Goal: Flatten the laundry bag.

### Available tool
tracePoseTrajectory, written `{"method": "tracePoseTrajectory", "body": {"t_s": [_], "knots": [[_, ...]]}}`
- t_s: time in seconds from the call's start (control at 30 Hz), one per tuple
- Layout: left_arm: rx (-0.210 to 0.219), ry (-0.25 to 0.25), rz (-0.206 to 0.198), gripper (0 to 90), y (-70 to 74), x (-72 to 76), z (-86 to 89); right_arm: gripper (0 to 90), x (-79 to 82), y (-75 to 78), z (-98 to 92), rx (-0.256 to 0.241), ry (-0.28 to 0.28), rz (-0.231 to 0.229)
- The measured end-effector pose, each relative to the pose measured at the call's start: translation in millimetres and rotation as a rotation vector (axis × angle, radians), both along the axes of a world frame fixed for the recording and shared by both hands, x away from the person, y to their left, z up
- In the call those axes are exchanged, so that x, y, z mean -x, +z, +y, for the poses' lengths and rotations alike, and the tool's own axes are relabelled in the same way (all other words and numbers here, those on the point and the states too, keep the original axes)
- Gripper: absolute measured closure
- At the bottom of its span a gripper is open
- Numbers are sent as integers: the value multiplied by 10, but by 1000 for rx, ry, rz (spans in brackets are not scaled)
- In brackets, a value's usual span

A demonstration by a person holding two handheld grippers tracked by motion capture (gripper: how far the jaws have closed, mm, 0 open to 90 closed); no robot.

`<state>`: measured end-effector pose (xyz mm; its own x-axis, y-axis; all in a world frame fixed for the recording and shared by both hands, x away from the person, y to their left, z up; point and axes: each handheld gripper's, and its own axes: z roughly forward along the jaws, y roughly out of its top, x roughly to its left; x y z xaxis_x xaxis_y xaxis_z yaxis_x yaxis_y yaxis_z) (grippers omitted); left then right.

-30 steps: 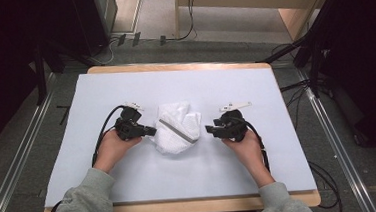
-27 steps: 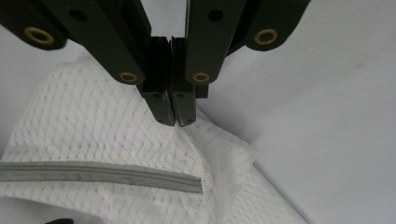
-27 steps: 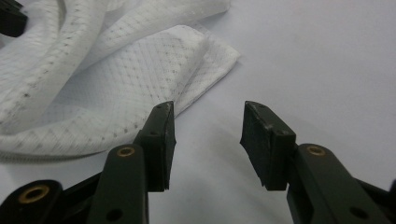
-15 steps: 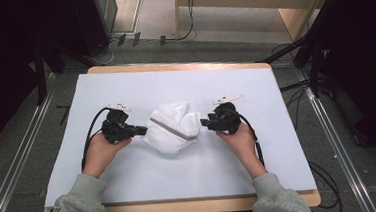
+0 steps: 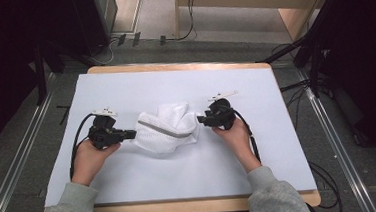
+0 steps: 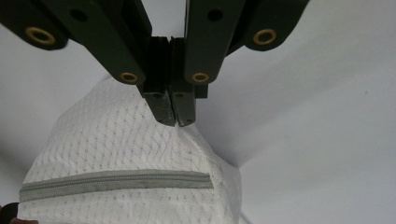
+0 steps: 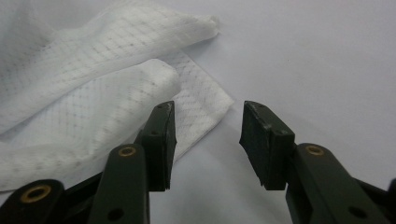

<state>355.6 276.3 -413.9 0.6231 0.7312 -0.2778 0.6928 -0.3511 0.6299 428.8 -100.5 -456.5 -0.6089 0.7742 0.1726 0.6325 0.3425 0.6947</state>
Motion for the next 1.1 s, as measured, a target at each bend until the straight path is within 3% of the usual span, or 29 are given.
{"method": "tracePoseTrajectory", "body": {"t_s": [0.53,0.67,0.8,0.97,1.1], "knots": [[7,99,5,900,-9,129,301,542,-179,-103,116,36,8,27],[7,120,14,900,-19,140,378,561,-172,-115,168,67,27,-2],[7,143,21,900,-27,148,439,672,-131,-114,221,134,38,-50],[8,161,28,900,-41,145,496,866,-114,-103,256,120,62,-31],[15,167,31,900,-41,146,528,899,-140,-97,234,94,66,1]]}}
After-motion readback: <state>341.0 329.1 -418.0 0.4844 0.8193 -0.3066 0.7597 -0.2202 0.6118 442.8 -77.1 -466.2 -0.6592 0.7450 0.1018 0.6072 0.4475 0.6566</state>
